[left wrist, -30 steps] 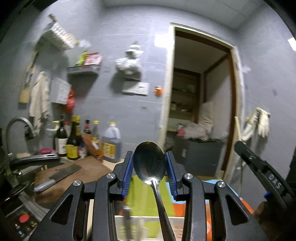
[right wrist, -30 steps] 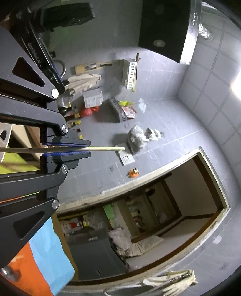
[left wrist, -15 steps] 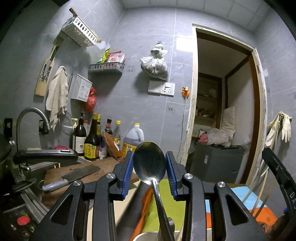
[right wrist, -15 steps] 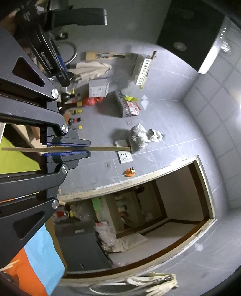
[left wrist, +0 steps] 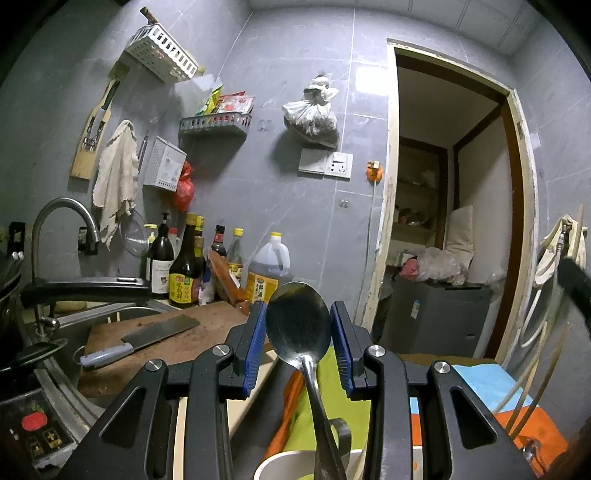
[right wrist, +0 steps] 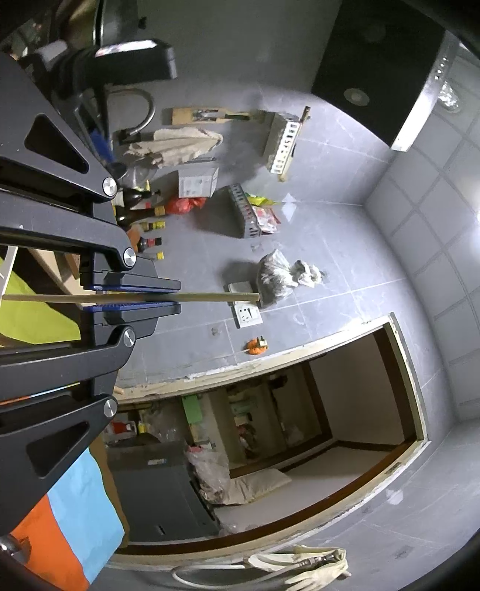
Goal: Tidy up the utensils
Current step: 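Lift the spoon and chopstick and carry them over the white holder, then lower the spoon and chopstick into the holder and open both tools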
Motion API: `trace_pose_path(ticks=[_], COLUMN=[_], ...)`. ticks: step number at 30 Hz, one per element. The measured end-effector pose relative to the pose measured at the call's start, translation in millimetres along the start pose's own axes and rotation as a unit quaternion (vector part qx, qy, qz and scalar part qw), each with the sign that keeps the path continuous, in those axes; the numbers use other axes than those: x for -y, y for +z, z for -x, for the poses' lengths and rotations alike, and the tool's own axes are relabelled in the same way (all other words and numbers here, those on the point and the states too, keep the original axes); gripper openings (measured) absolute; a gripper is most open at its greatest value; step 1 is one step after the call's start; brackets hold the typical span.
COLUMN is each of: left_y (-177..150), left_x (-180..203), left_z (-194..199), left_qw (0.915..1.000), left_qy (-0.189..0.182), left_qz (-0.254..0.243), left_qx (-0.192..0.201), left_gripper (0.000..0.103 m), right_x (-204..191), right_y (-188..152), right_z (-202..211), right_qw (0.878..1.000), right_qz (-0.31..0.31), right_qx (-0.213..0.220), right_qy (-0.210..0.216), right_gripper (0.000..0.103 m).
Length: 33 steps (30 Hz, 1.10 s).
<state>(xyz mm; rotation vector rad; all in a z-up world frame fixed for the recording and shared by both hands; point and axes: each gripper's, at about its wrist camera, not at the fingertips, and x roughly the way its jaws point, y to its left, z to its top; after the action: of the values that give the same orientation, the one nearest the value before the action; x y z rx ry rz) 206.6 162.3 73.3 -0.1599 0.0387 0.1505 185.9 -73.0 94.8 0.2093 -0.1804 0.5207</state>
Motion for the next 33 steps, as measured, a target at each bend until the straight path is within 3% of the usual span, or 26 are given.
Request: trace_pose_path(ticks=[9, 18, 27, 33], left_y=[-5.2, -16.9, -27.0, -22.8], left_x=[2.3, 8.7, 7.1, 7.3], left_z=[0.6, 0.4, 5.4, 18.2], left_qw=[1.0, 0.9996, 0.9981, 0.9965], left_qy=[-0.002, 0.001, -0.015, -0.041], left_qz=[-0.005, -0.025, -0.024, -0.012], left_qx=[-0.004, -0.014, -0.054, -0.072], left_gripper=[0.03, 0.03, 0.031, 0.045], right_x=[-1.6, -2.1, -1.9, 1.8], right_y=[7.2, -15.9, -33.7, -36.5], right_z=[3.5, -5.9, -2.9, 2.7], right_qw=[1.0, 0.997, 0.992, 0.991], right_qz=[0.001, 0.007, 0.025, 0.029], right_qx=[-0.004, -0.071, -0.121, -0.134], right_qy=[0.003, 0.001, 0.004, 0.004], right_gripper=[0.003, 0.003, 0.004, 0.014])
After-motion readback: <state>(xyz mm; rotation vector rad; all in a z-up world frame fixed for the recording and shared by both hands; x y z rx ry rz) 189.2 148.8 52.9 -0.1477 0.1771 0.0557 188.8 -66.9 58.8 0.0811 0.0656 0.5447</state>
